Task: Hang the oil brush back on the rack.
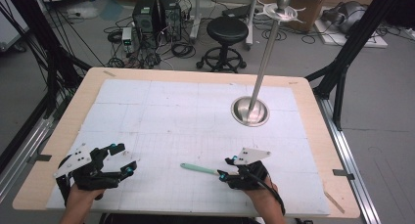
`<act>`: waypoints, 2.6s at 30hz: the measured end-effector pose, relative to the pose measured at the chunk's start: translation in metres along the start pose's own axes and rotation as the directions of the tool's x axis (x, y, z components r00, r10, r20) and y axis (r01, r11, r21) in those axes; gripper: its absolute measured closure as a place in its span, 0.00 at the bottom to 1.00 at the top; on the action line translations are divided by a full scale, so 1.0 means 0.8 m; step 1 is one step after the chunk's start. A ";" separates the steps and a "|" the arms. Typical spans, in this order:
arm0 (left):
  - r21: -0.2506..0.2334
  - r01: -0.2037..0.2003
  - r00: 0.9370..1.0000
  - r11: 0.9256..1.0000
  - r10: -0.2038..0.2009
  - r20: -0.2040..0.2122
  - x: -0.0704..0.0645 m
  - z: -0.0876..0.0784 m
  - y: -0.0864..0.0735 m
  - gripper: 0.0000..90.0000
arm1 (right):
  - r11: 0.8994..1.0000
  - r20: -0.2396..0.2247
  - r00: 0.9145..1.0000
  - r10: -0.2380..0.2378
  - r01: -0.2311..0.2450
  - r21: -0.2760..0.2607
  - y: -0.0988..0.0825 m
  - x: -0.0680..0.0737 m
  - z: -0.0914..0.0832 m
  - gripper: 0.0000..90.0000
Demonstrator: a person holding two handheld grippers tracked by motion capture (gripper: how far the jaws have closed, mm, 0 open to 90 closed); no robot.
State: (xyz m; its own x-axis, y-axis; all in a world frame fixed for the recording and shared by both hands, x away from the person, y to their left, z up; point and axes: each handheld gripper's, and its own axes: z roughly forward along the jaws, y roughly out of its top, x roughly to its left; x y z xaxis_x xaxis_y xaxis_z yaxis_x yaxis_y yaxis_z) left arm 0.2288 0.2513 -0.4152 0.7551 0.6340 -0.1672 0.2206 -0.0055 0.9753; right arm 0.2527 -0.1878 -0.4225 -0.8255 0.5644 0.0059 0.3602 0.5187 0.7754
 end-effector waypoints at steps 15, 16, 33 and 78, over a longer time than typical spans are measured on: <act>0.019 0.018 1.000 1.000 -0.018 -0.002 0.000 0.002 0.000 0.23 | 0.986 -0.088 0.993 -0.078 0.090 0.142 0.007 -0.003 0.038 0.76; 0.020 0.018 1.000 1.000 -0.018 -0.003 0.000 0.002 0.000 0.23 | 0.986 -0.096 0.993 -0.075 0.088 0.142 0.007 -0.004 0.038 0.77; 0.037 0.020 1.000 0.999 -0.020 -0.009 -0.001 0.004 -0.002 0.24 | 0.979 -0.169 0.983 -0.067 0.098 0.180 0.014 -0.014 0.042 0.91; 0.014 0.063 0.950 0.998 -0.064 0.305 -0.016 0.040 0.017 0.37 | 0.975 -0.383 0.918 -0.101 0.015 -0.221 0.054 0.022 -0.004 0.92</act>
State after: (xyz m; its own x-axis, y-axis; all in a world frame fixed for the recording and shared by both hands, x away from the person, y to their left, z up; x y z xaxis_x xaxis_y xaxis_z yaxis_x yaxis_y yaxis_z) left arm 0.2418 0.2185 -0.4046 0.8918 0.3664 -0.2654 0.2763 0.0237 0.9608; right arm 0.2524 -0.1576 -0.3869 -0.9608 0.2195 0.1692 0.2429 0.3727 0.8956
